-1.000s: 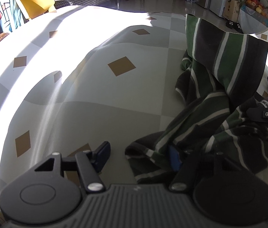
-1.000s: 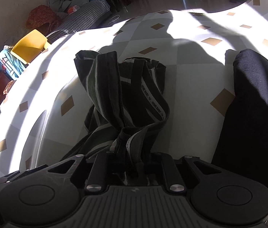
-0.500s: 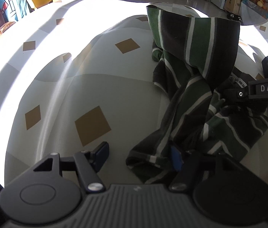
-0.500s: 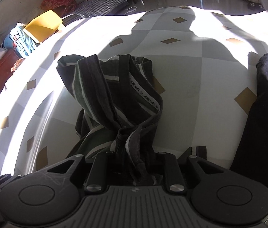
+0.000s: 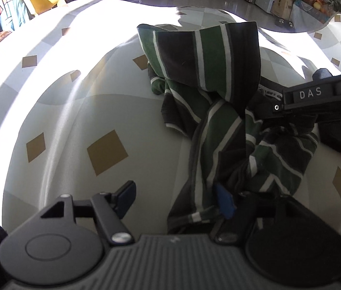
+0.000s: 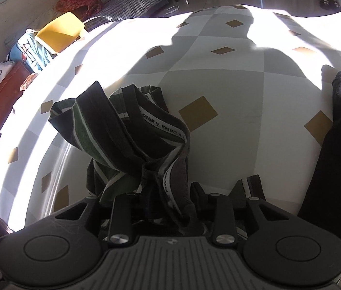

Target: Fold clothes

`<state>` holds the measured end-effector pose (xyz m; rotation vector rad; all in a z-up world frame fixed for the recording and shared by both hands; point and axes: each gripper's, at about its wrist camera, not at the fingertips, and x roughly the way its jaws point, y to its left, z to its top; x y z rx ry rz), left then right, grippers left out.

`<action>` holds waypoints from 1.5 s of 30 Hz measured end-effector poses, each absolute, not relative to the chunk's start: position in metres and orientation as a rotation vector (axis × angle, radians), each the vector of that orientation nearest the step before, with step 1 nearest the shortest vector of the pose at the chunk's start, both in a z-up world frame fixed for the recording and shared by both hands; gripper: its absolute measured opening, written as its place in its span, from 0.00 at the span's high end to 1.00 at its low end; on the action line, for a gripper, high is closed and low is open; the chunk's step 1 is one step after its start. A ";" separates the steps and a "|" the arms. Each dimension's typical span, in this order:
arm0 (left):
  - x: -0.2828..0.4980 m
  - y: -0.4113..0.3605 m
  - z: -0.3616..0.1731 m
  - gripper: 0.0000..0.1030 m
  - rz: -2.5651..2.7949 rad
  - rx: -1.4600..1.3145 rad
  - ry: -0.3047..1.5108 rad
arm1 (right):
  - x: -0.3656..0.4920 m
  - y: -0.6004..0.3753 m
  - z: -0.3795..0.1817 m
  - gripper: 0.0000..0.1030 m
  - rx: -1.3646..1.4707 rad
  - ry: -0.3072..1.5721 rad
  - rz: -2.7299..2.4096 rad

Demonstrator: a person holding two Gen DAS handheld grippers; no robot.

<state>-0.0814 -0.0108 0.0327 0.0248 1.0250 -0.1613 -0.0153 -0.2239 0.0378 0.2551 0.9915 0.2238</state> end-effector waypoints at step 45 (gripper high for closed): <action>0.012 -0.019 0.010 0.60 -0.117 0.079 0.915 | -0.015 -0.234 0.050 0.89 0.232 0.888 0.153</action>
